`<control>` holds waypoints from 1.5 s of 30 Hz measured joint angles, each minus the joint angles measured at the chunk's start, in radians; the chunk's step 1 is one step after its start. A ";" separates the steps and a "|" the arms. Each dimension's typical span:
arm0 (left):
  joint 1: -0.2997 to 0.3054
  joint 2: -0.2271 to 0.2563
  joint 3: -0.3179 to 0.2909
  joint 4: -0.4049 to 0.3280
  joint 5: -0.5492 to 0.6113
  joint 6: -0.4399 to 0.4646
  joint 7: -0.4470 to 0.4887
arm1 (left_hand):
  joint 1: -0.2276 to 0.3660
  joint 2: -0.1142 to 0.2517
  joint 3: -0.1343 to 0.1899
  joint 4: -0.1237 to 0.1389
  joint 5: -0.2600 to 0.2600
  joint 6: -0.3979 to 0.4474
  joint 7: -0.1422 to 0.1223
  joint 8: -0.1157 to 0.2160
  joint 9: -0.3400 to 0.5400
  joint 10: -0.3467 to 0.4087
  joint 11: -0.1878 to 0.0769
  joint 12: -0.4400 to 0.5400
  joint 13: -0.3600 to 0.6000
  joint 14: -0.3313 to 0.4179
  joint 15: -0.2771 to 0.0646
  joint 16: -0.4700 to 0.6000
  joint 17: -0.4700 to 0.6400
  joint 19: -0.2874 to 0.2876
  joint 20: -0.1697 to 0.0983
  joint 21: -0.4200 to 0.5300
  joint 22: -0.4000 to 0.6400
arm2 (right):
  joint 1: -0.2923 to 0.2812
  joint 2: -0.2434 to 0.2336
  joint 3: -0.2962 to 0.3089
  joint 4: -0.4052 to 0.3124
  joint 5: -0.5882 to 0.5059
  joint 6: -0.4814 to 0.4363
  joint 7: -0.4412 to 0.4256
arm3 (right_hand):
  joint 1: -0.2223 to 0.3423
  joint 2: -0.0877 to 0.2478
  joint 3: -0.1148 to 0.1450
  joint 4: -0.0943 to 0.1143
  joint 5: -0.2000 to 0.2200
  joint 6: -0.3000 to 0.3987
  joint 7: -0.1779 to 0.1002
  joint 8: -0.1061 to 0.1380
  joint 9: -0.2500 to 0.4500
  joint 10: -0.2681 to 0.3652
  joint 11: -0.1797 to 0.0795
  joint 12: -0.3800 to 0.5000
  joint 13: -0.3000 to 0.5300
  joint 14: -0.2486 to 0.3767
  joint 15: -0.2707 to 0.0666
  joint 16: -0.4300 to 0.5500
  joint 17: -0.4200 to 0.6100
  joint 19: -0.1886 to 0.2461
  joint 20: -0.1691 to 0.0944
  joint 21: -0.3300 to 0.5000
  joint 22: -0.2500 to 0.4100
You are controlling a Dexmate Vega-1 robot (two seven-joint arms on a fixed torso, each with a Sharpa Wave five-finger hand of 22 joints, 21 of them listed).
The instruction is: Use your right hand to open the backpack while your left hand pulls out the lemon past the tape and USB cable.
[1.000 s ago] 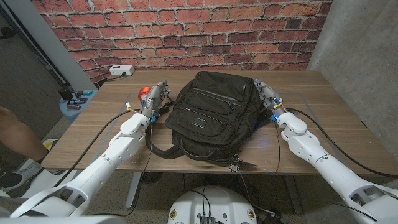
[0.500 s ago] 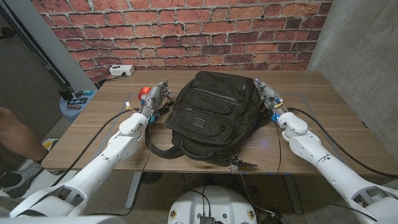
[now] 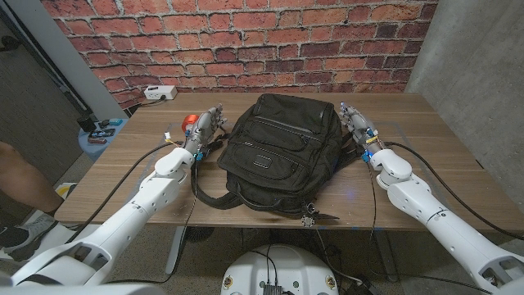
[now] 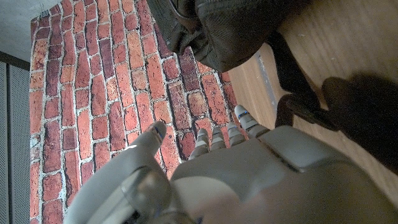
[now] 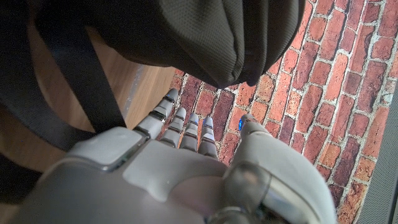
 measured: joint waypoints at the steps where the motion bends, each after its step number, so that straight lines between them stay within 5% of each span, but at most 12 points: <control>1: 0.000 0.000 0.000 0.000 0.000 0.000 -0.001 | 0.000 0.000 0.000 0.000 0.000 0.000 0.000 0.000 0.000 0.000 0.000 0.000 0.000 0.000 0.000 0.000 0.000 0.000 0.000 -0.004 0.000 | -0.003 -0.002 0.001 -0.005 0.000 0.000 -0.001 | 0.000 0.000 0.001 -0.001 0.000 0.000 0.000 0.000 0.000 0.000 0.000 0.000 0.000 0.000 0.000 0.003 0.000 0.000 0.000 0.000 0.000; 45: -0.009 0.004 -0.004 0.036 -0.011 -0.028 -0.050 | 0.010 -0.001 -0.002 -0.019 0.000 0.004 0.004 0.000 0.000 0.000 0.000 0.000 0.000 0.000 0.000 0.000 0.000 0.005 0.005 -0.022 0.005 | -0.213 -0.147 0.084 -0.317 -0.159 -0.057 -0.176 | 0.022 -0.012 0.005 -0.036 -0.001 0.006 0.006 0.004 0.000 0.002 0.002 0.008 -0.010 0.000 0.000 0.003 -0.019 0.021 0.000 -0.017 0.000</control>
